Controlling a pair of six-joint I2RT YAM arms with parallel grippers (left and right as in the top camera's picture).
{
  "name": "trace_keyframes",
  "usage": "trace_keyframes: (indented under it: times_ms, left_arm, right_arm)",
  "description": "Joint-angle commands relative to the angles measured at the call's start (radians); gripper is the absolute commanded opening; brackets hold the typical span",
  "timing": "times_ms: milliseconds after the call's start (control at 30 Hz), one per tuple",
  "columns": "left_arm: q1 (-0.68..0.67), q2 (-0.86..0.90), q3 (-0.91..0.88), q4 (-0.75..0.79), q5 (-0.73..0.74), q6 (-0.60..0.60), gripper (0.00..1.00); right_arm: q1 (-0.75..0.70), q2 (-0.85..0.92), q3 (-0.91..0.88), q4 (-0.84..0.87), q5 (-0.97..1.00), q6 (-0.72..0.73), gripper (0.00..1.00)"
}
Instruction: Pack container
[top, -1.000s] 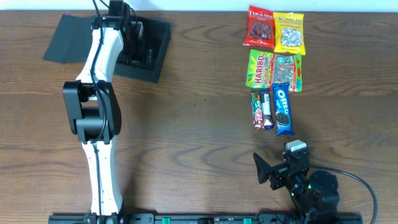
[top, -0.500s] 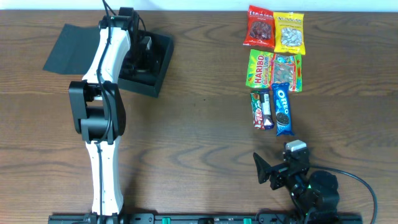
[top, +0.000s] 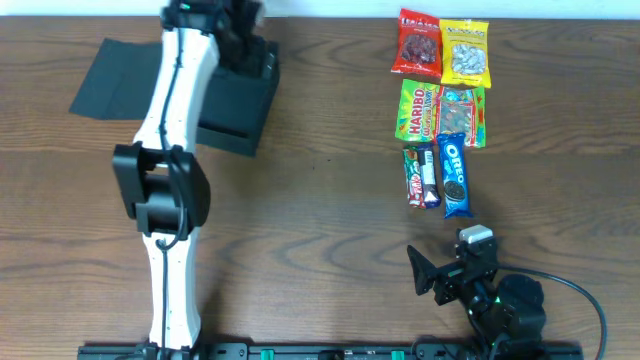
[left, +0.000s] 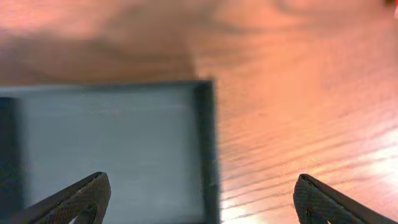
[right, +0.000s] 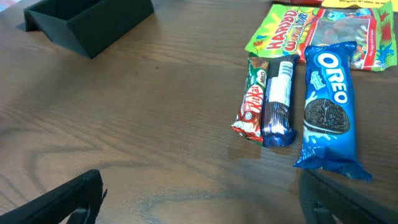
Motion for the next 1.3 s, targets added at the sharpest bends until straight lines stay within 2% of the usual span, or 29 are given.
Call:
trace_keyframes:
  times_ms: [0, 33, 100, 167, 267, 333, 400, 500, 800, 1267]
  left_arm:
    - [-0.031, -0.002, -0.100, 0.007, 0.016, 0.034, 1.00]
    - [-0.039, -0.002, -0.121, 0.010, 0.008, 0.034, 1.00]
    - [-0.053, -0.002, -0.158, 0.020, -0.027, 0.034, 0.90]
    - [-0.062, -0.002, -0.184, 0.028, -0.058, 0.033, 0.71]
    - [-0.064, -0.002, -0.188, 0.027, -0.061, 0.022, 0.35]
    - [-0.064, -0.002, -0.188, 0.027, -0.061, 0.023, 0.17]
    - [-0.065, -0.002, -0.188, 0.027, -0.061, 0.023, 0.06]
    - [-0.076, -0.002, -0.188, 0.039, -0.066, 0.048, 0.06]
    - [-0.196, -0.002, -0.188, 0.006, -0.069, 0.275, 0.06]
    - [-0.547, -0.002, -0.188, -0.283, -0.246, 0.291, 0.06]
  right_arm:
    - [0.009, -0.005, -0.003, 0.000, 0.003, -0.013, 0.99]
    - [0.009, -0.005, -0.003, 0.000, 0.003, -0.013, 0.99]
    - [0.009, -0.005, -0.003, 0.000, 0.003, -0.013, 0.99]
    - [0.009, -0.005, -0.003, 0.000, 0.003, -0.013, 0.99]
    - [0.009, -0.005, -0.003, 0.000, 0.003, -0.013, 0.99]
    - [0.009, -0.005, -0.003, -0.001, 0.003, -0.013, 0.99]
    - [0.009, -0.005, -0.003, 0.000, 0.003, -0.013, 0.99]
    - [0.009, -0.005, -0.003, 0.000, 0.003, -0.013, 0.99]
    - [0.009, -0.005, -0.003, 0.000, 0.003, -0.013, 0.99]
    - [0.009, -0.005, -0.003, 0.000, 0.003, -0.013, 0.99]
